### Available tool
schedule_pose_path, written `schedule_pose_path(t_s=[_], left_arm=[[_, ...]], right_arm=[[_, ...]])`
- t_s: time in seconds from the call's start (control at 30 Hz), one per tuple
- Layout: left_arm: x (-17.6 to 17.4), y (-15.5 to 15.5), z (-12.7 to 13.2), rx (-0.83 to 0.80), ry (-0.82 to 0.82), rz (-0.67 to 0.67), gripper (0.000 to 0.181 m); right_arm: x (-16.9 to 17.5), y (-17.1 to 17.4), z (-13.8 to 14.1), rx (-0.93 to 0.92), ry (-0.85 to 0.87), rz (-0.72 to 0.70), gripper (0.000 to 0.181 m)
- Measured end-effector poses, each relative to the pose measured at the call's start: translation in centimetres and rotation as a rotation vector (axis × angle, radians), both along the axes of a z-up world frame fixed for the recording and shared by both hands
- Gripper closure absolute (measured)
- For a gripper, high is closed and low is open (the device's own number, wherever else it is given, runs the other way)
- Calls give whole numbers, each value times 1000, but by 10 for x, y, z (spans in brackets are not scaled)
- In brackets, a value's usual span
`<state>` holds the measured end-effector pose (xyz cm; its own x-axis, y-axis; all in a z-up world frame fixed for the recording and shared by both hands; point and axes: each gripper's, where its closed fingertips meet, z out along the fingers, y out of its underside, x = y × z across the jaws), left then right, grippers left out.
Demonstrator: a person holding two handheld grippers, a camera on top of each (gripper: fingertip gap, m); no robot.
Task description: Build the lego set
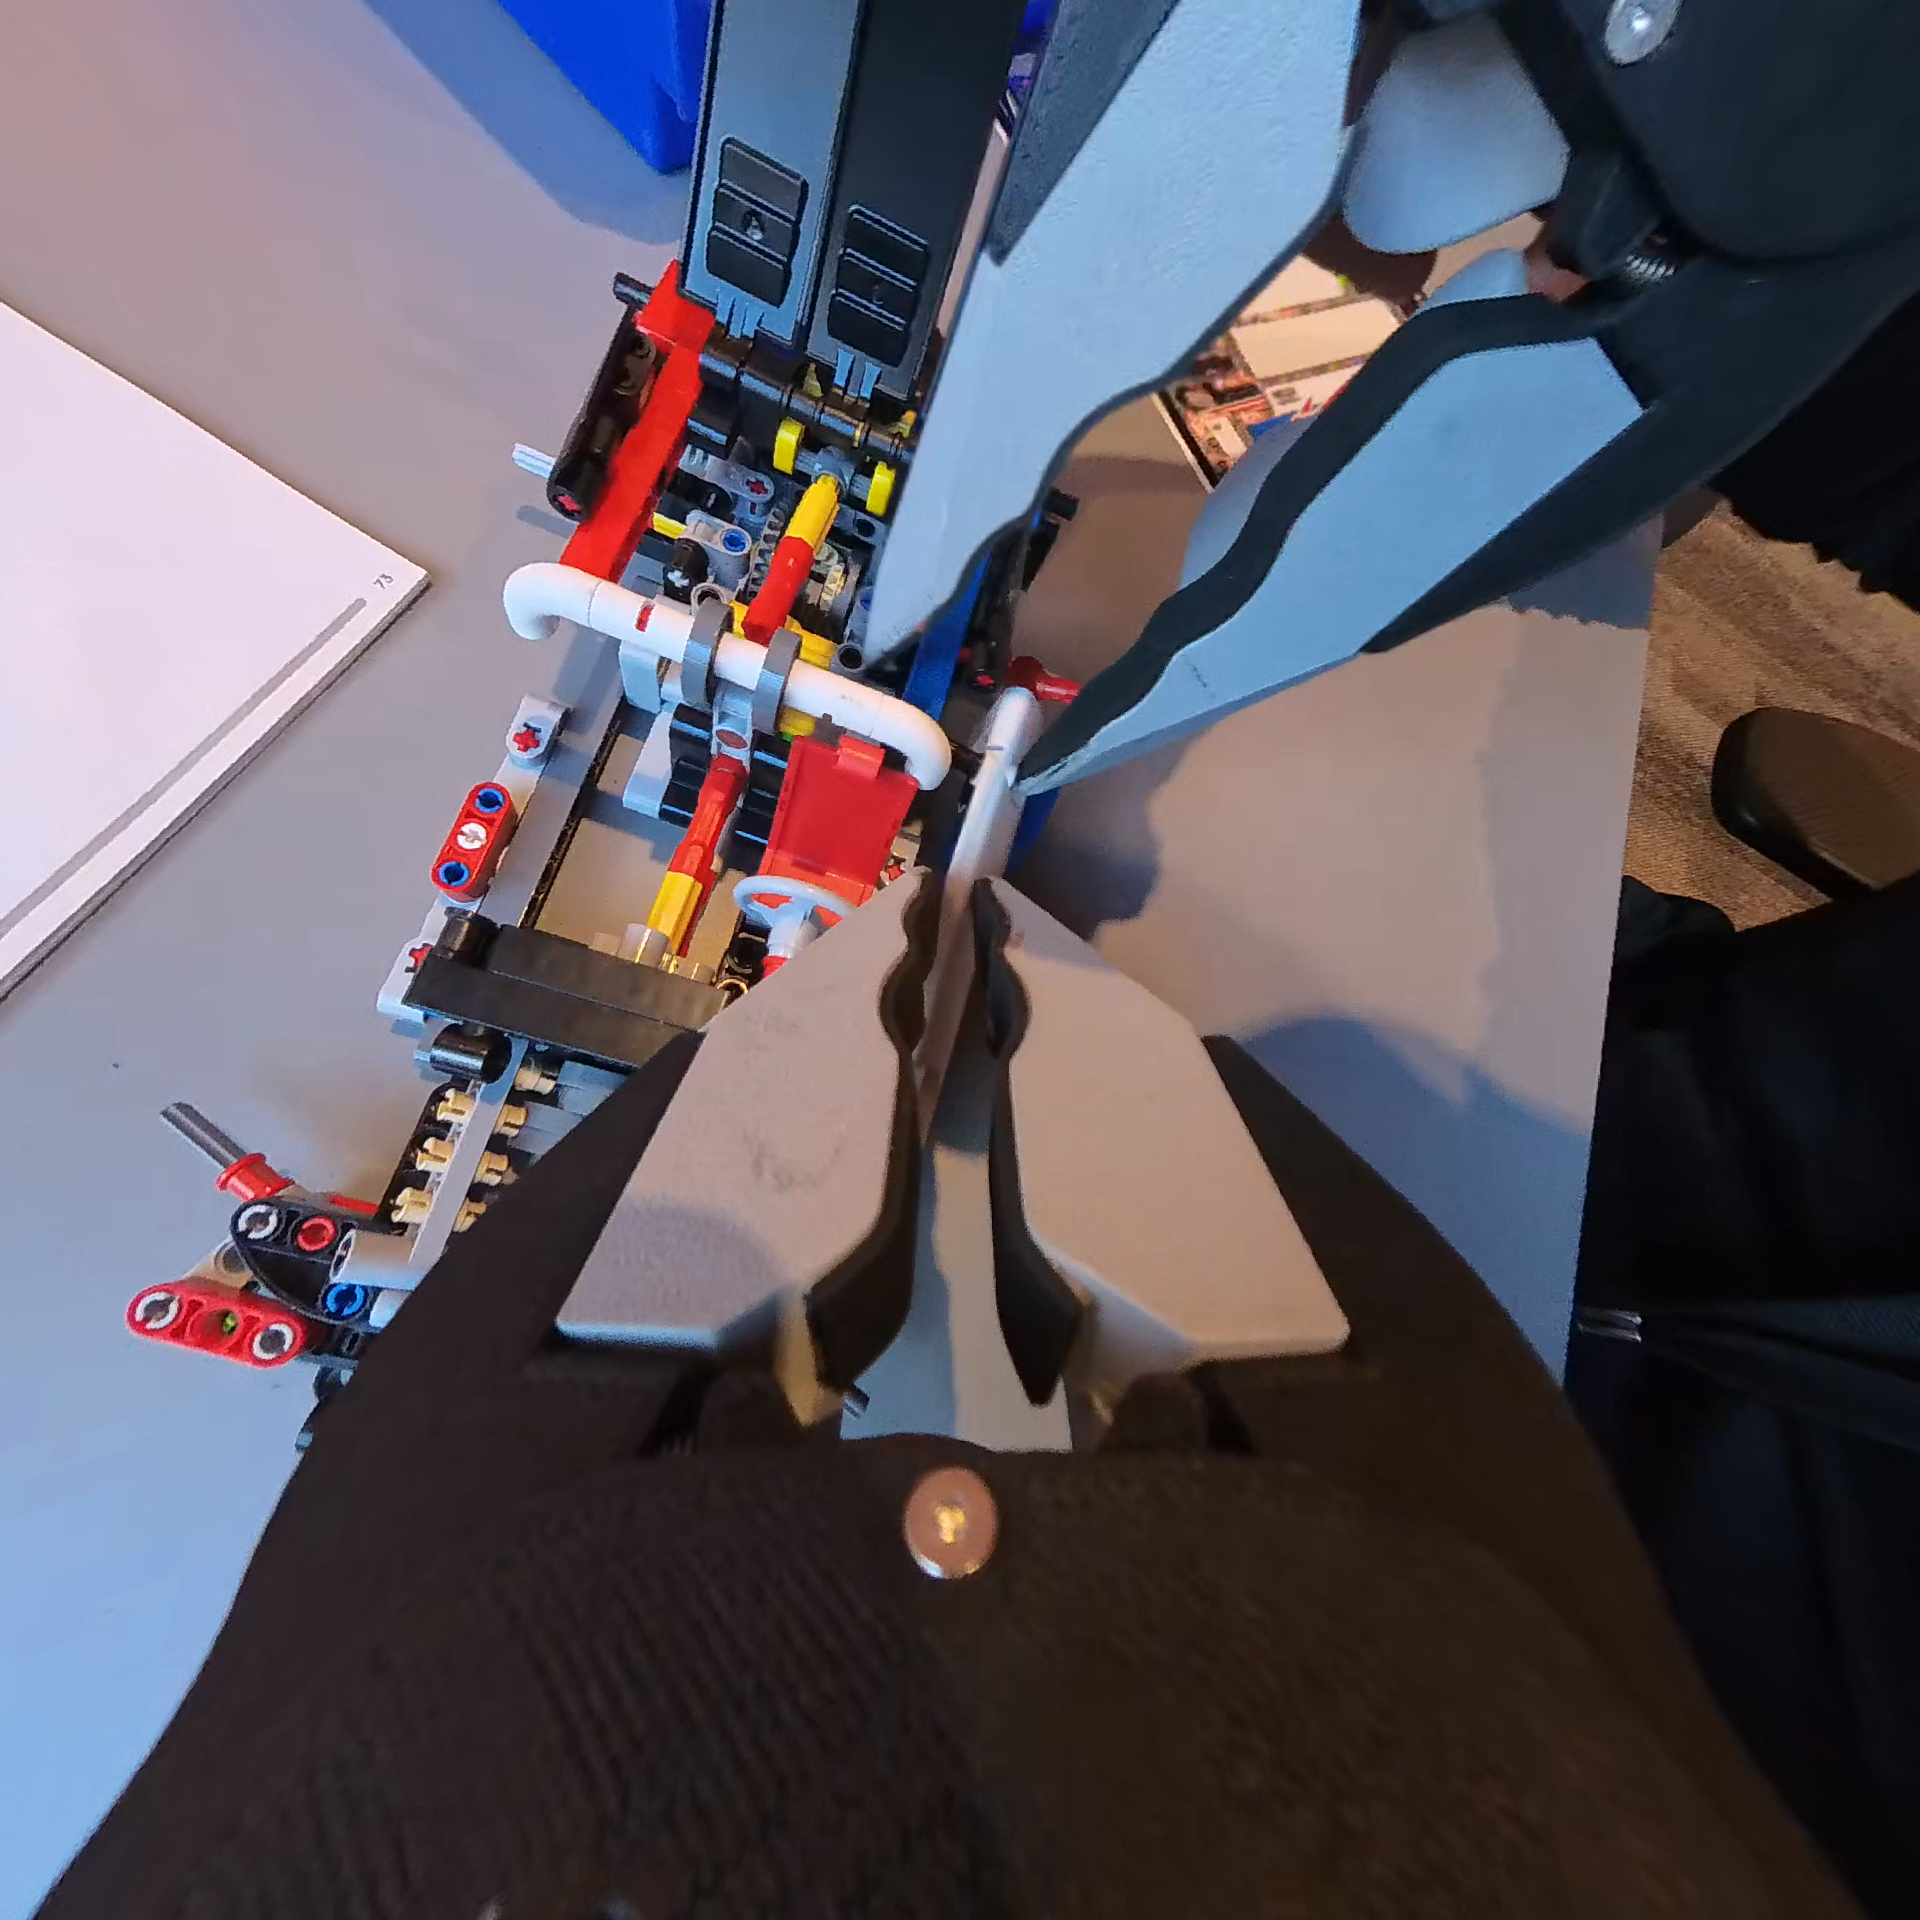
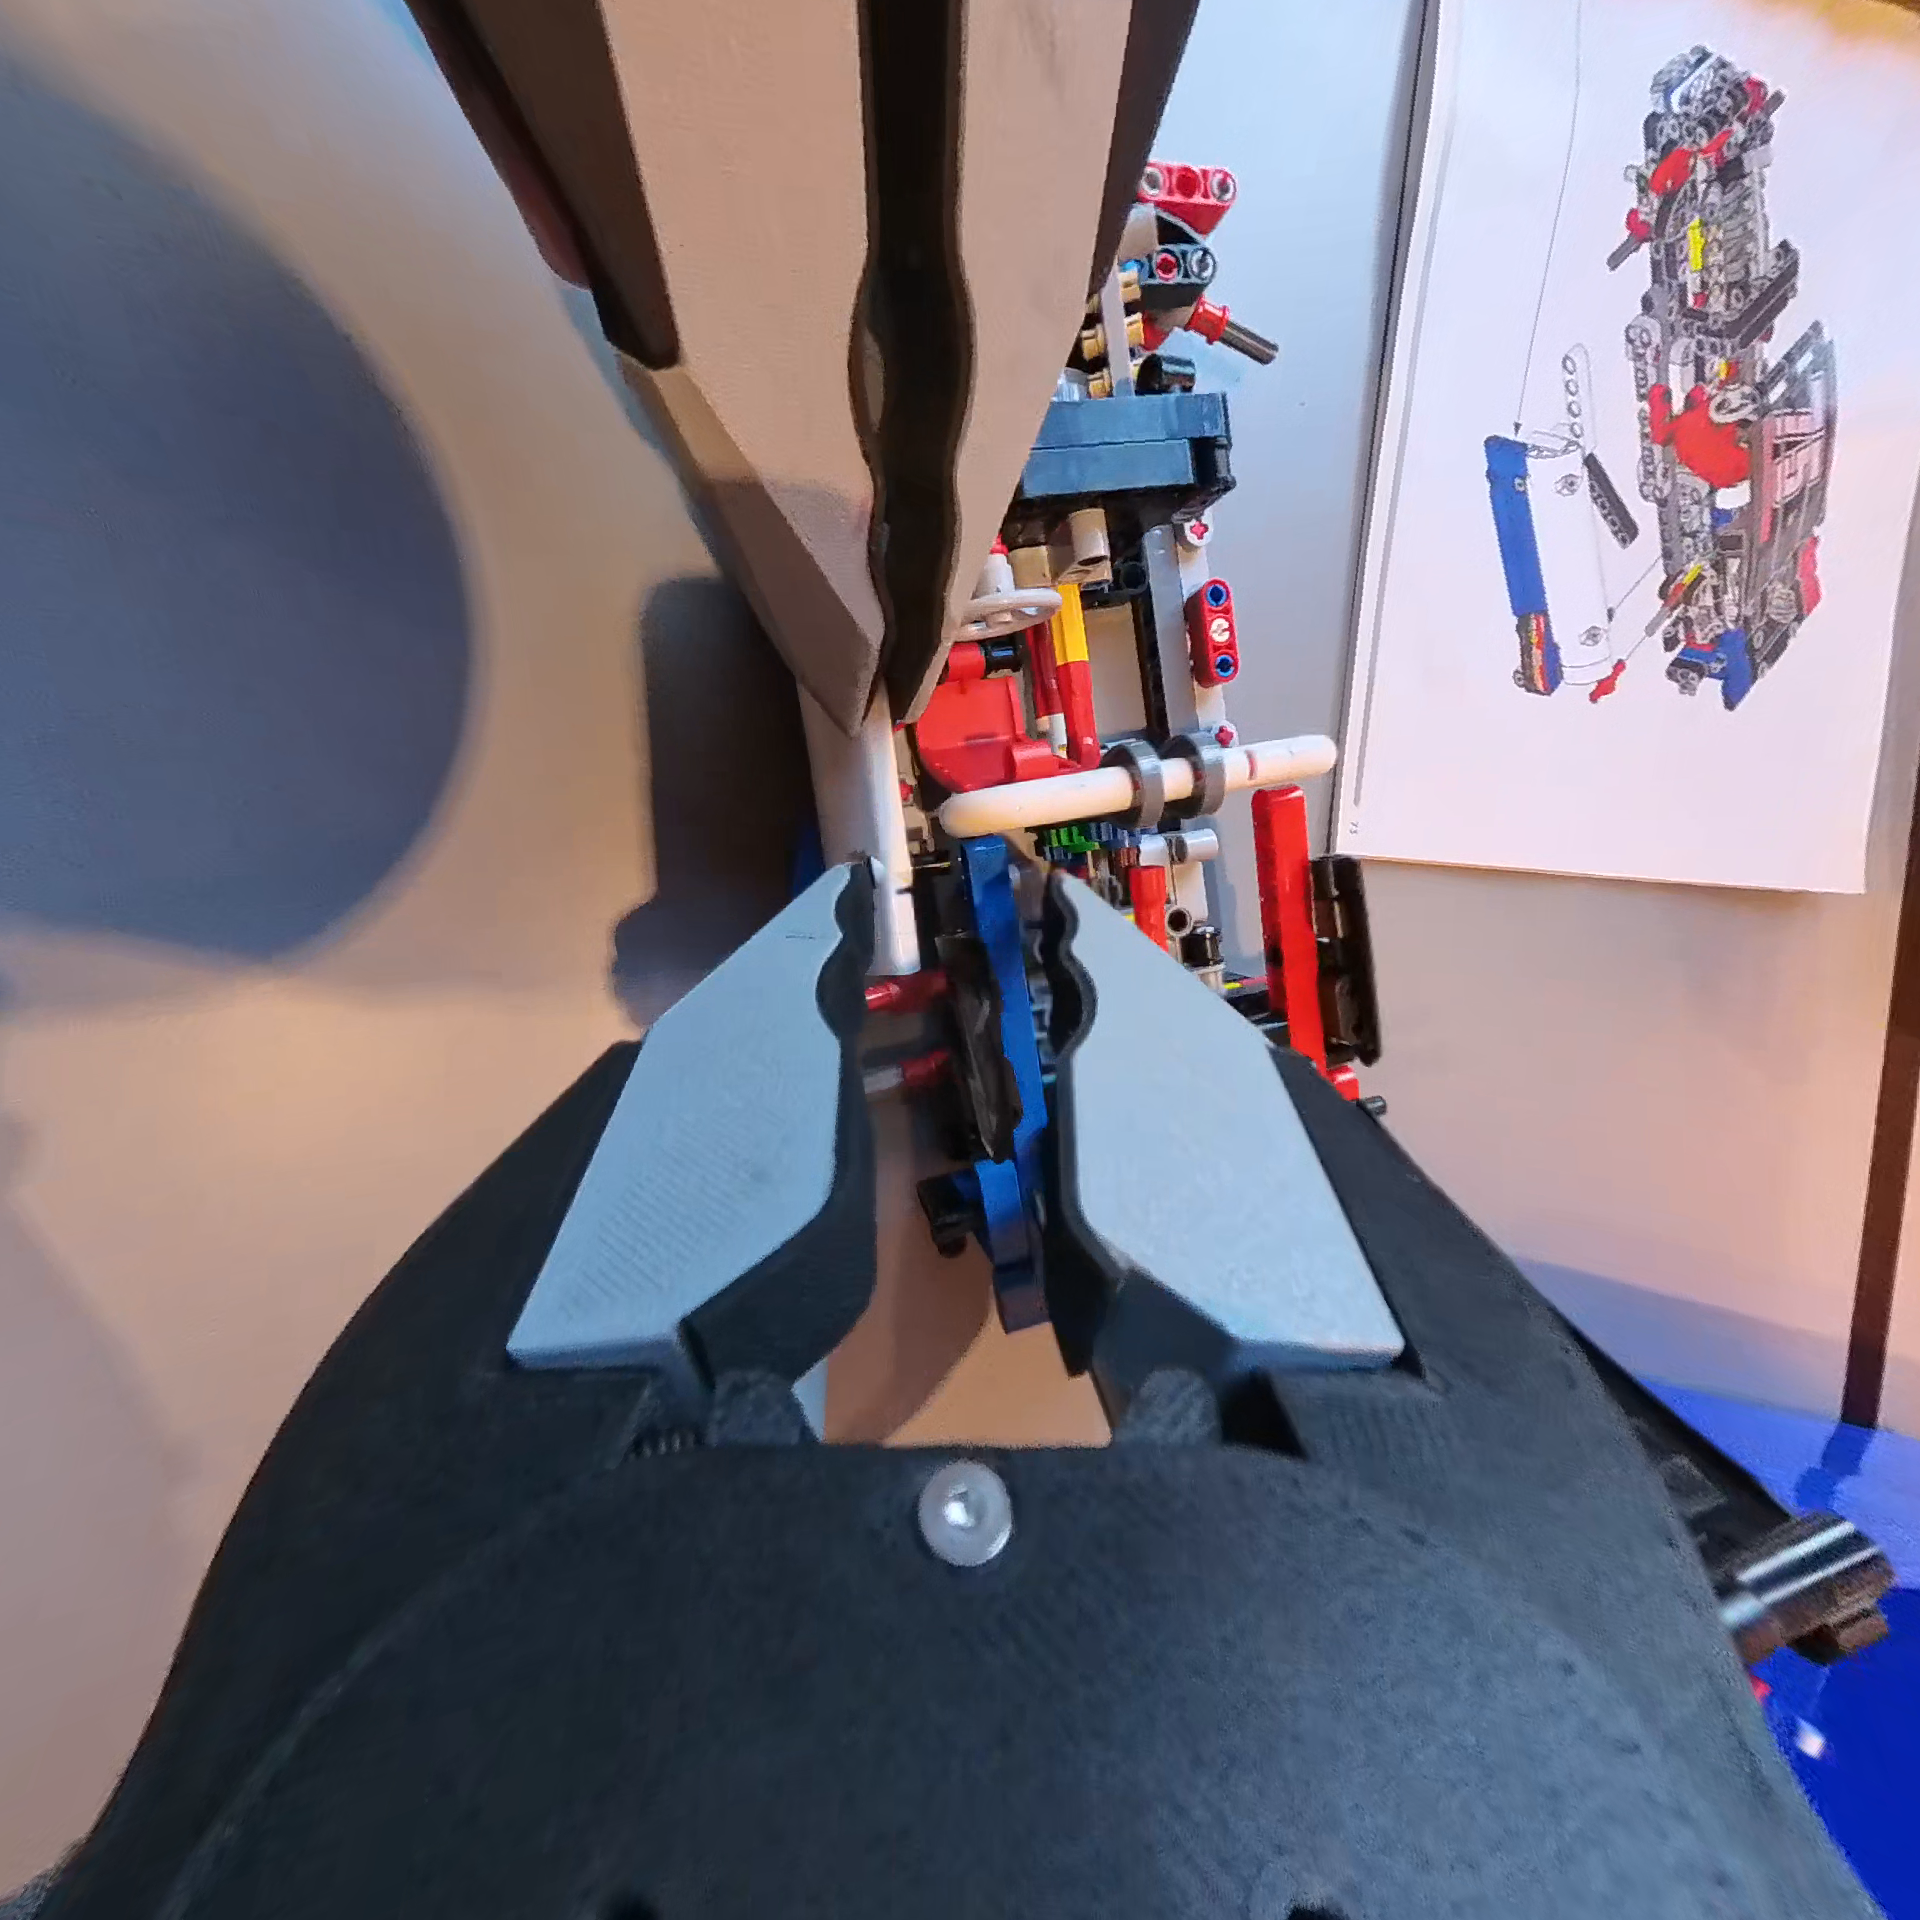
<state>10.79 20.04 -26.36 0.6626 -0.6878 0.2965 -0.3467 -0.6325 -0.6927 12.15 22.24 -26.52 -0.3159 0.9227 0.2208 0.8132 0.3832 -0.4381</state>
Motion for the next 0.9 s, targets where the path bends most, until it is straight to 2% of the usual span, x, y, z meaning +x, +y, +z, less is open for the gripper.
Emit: schedule_pose_path(t_s=[0.13, 0.27, 0.47, 0.57, 0.73, 0.9], left_arm=[[0, 1, 0, 0, -1, -3, 178], [-2, 3, 0, 6, -3, 8, 178], [-2, 3, 0, 14, -14, 8, 178], [-3, 5, 0, 17, -10, 10, 178], [-4, 5, 0, 24, -9, 7, 177], [-3, 5, 0, 36, -12, 12, 177]], right_arm=[[-1, -1, -3, -8, -32, 9, 148], [-2, 0, -4, 3, -54, 8, 158], [-4, 0, 0, 5, -48, 17, 157], [-4, 0, -5, -8, -78, 13, 150], [-3, -1, -6, -35, -81, 8, 154], [5, 3, -20, -6, -136, -2, 143]])
